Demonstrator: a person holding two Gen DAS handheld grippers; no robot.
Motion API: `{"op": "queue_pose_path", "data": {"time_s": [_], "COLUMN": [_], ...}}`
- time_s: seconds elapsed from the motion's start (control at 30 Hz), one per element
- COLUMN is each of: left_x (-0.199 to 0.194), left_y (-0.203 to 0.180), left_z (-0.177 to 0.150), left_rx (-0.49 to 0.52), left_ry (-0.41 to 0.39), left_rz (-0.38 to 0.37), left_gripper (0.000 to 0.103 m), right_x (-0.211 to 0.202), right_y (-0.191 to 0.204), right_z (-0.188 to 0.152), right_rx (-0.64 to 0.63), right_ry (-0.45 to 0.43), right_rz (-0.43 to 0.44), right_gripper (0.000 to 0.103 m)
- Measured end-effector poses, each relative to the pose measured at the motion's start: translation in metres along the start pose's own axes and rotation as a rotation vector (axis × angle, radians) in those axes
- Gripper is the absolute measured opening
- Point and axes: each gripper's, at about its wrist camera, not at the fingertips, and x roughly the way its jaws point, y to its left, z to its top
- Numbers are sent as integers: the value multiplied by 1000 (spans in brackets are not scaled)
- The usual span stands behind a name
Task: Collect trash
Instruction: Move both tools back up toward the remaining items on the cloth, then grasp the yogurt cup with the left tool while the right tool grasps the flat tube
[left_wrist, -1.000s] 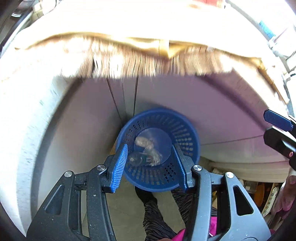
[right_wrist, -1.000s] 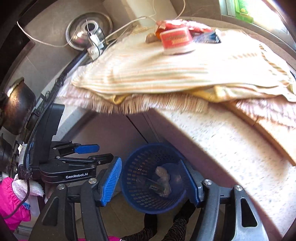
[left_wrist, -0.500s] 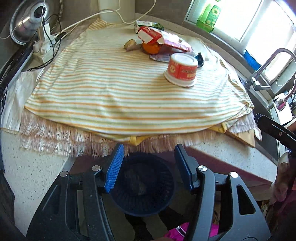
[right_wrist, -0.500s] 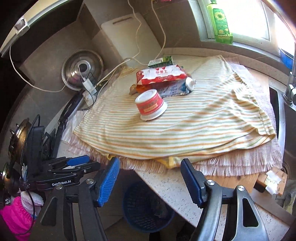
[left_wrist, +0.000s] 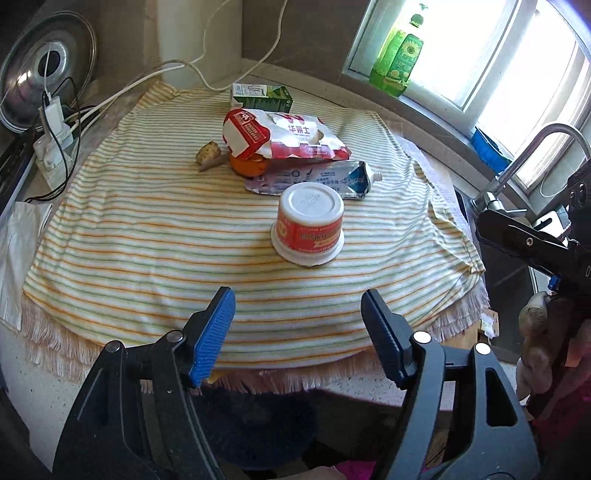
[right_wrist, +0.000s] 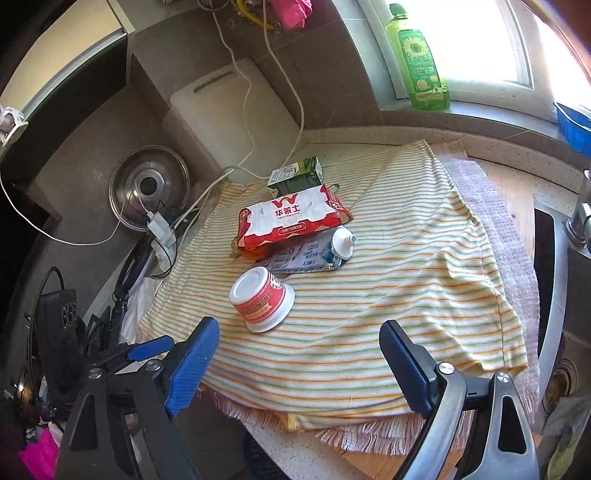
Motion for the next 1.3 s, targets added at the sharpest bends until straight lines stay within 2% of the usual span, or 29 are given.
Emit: {"op": "queue_pose_path", "data": {"time_s": [0.23,0.47,0.73,0.8,1.23,1.3], "left_x": [23,44,63,67,92,95], "left_y": [-13,-17,-15,-15,-18,-18], "left_z": [17,27,38,41,50,51], "left_rx": [-10,-31,-64,-67,-59,-54], "left_ry": [2,12,20,21,35,38], "left_rz": [14,31,49,51,57,70], "left_gripper": [75,75,75,75,75,70], "right_x": [34,75,117,126,149,151], "right_y": [-19,-39,-44,-45,-43,-42], "right_z": [27,52,63,63,67,67], "right_rx": [20,98,58,52,4,-4], "right_ry": [44,99,147,159,174,175], "right_rz": [37,108,70,67,56,50], "right_gripper": [91,77,73,68,57,52]}}
